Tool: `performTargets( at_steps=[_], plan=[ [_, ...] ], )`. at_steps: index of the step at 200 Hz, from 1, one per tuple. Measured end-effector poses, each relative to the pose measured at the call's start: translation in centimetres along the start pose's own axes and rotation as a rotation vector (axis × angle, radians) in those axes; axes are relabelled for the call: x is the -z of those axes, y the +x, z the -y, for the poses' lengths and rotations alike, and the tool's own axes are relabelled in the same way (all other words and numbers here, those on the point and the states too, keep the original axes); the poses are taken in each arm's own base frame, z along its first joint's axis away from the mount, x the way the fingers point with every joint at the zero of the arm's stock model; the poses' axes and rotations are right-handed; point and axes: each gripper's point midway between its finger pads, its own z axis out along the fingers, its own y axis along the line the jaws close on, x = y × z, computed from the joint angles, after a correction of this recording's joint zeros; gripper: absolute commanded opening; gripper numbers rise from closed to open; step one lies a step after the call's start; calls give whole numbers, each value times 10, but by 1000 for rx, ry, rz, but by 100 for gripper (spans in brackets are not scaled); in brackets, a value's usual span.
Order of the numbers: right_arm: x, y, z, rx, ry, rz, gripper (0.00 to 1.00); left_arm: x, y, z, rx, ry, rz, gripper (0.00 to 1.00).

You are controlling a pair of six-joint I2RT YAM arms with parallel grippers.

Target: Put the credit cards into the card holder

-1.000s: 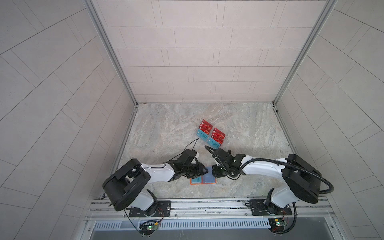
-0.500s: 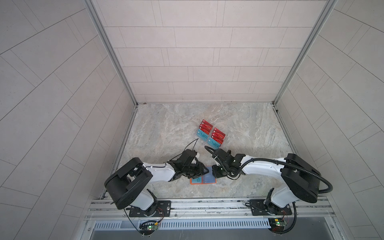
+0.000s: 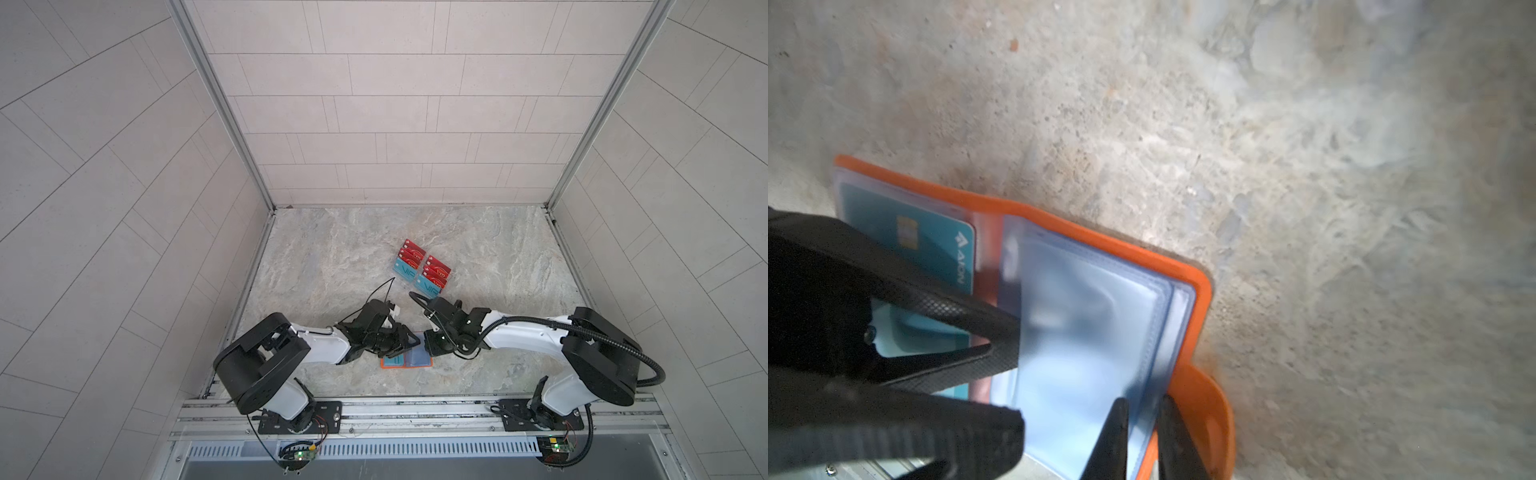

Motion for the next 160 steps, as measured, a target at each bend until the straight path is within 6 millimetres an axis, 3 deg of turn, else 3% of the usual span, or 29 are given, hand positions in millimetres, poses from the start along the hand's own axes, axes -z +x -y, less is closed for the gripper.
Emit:
performTargets(
  at_steps=[160],
  plan=[
    [0,-1,-1,-2,-1,-1,17,0,-14,0,-10,49,18,44]
  ],
)
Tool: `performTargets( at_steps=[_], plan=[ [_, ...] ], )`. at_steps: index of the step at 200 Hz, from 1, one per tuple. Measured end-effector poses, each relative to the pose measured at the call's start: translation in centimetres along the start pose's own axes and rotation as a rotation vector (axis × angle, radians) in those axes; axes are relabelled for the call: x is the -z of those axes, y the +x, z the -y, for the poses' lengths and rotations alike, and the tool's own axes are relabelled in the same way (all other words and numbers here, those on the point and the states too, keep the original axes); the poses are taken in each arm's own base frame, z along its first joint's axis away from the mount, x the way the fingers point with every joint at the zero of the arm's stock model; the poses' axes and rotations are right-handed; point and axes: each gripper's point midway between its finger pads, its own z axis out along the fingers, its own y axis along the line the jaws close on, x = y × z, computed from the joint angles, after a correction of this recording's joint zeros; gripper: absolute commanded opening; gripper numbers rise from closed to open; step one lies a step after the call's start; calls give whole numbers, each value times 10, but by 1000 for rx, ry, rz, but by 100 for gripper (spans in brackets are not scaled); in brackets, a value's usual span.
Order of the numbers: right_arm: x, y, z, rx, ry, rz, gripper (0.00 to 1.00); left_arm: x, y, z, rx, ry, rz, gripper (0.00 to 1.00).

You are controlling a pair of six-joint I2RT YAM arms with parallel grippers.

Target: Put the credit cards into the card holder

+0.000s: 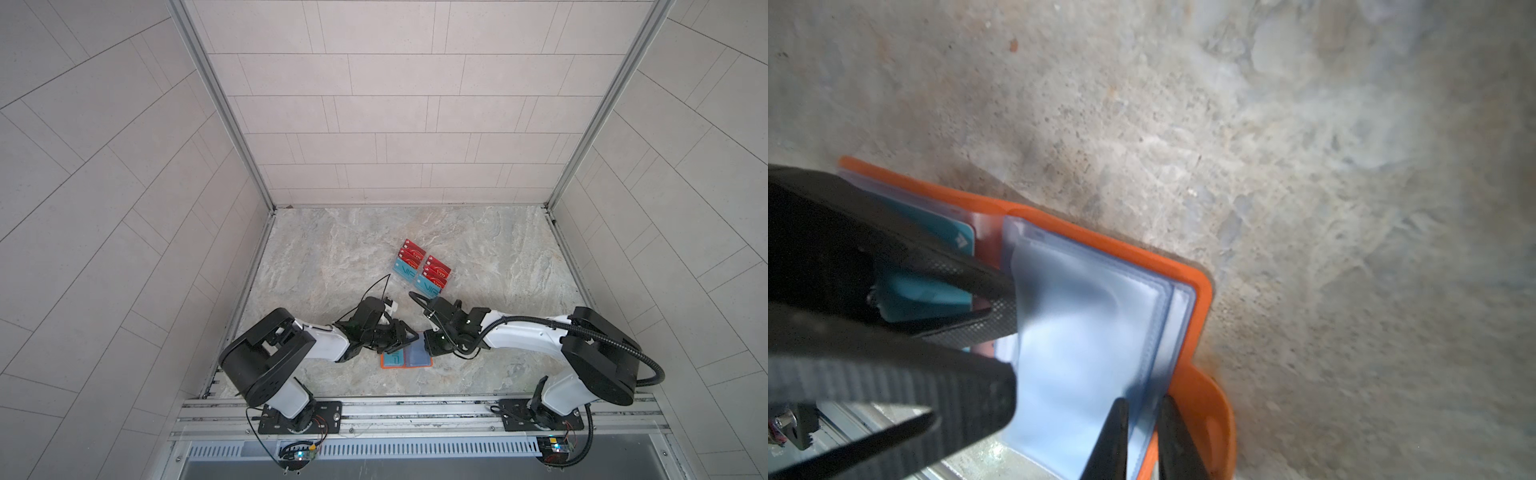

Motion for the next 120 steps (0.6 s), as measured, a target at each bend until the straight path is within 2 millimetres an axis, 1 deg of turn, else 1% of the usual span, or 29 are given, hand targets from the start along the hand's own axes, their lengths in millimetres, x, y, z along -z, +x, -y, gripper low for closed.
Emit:
performTargets(
  at_steps=[49,83,120],
  plan=[
    [0,0,0,-1,0,-1,17,-1,0,5,-4,27,-6,45],
    [-1,-2,-1,1,5,-6,17,3,6,5,5,37,-20,45],
    [-1,-3,-2,2,6,-7,17,6,14,-2,15,40,-35,46]
  ],
)
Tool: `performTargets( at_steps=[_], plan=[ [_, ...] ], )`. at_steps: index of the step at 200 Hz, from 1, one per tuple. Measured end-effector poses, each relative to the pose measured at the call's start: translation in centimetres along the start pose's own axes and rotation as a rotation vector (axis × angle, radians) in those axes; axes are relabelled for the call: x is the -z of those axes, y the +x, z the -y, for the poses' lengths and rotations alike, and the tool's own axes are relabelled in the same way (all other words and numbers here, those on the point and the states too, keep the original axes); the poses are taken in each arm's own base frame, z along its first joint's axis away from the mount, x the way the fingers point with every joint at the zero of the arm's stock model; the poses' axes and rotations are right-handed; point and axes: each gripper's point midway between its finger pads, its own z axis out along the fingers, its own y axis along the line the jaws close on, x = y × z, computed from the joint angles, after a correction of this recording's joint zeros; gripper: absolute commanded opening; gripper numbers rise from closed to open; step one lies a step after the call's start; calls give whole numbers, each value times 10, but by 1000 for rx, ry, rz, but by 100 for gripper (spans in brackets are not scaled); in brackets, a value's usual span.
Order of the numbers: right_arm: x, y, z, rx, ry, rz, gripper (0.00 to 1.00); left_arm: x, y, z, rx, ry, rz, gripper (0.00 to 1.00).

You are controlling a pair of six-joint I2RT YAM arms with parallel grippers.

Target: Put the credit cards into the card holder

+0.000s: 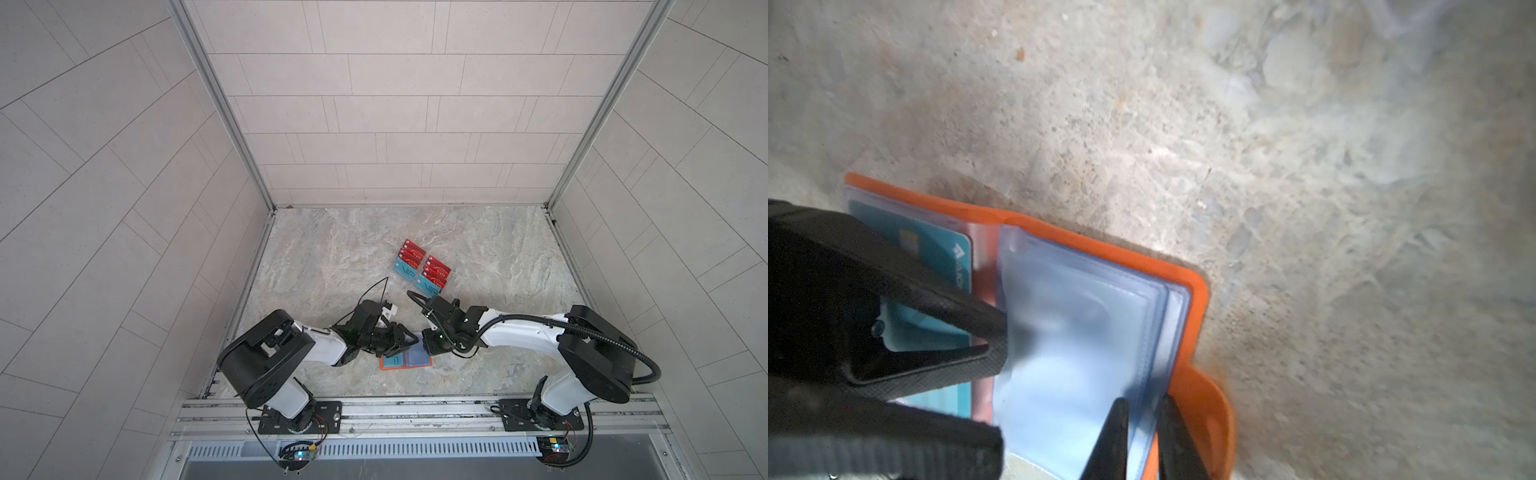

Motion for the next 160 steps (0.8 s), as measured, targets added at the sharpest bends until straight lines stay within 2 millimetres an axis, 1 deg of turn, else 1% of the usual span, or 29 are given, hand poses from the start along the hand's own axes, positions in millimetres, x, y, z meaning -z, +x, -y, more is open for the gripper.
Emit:
performTargets(
  at_steps=[101,136,160],
  plan=[
    [0,0,0,1,1,-1,17,-2,11,3,39,56,-10,46],
    [0,0,0,1,0,-1,17,-2,9,4,42,52,-4,46],
    [0,0,0,1,1,-1,17,-5,2,9,35,57,9,44]
  ],
)
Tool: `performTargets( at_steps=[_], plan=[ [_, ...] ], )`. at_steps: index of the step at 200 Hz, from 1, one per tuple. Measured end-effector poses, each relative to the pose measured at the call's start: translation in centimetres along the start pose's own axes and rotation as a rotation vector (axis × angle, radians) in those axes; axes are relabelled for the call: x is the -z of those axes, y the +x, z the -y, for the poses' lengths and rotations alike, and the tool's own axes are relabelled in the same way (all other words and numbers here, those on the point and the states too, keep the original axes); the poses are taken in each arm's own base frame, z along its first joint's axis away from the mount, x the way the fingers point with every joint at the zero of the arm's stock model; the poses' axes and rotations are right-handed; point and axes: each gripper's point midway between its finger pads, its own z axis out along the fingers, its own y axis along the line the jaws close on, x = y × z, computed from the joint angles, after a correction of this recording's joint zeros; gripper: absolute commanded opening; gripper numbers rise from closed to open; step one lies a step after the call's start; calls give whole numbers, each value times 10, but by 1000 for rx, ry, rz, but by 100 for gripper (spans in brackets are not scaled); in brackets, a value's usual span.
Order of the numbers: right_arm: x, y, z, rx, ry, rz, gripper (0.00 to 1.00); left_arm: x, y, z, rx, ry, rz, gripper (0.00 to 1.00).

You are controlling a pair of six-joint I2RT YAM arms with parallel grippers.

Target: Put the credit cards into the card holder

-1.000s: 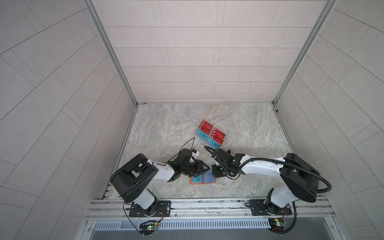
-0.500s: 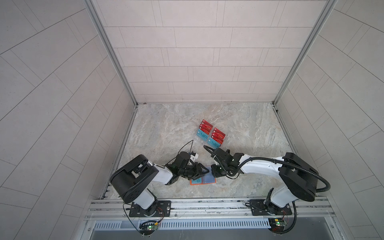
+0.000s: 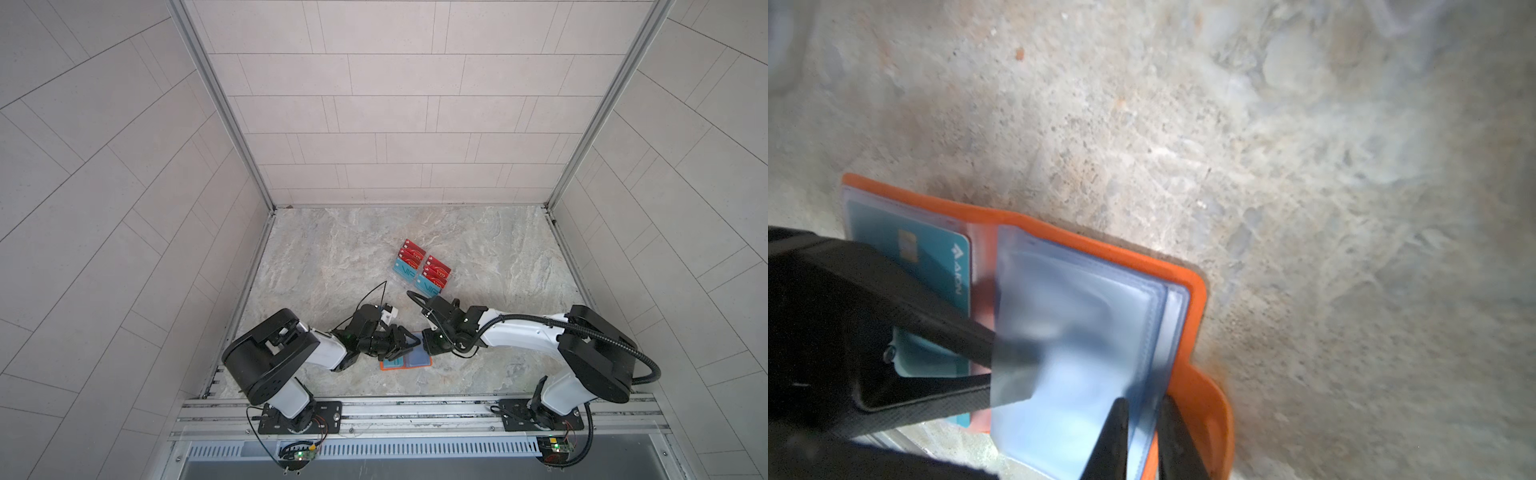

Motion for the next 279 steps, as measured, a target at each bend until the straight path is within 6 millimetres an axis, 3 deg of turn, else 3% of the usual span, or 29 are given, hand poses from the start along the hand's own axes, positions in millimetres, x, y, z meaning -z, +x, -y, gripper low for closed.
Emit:
performTargets(
  at_steps=[72,104,124,279],
  plan=[
    [9,-5,-3,-8,-20,26,17,-6,-10,-9,10,-58,29,28],
    [15,-10,-6,-13,-36,48,17,-6,-11,-14,7,-81,33,9],
    [17,-11,-7,-12,-42,51,17,-6,-11,-15,9,-88,36,3],
    [17,-13,-3,-49,-85,35,17,5,-1,-10,-42,-78,-4,0]
  ],
)
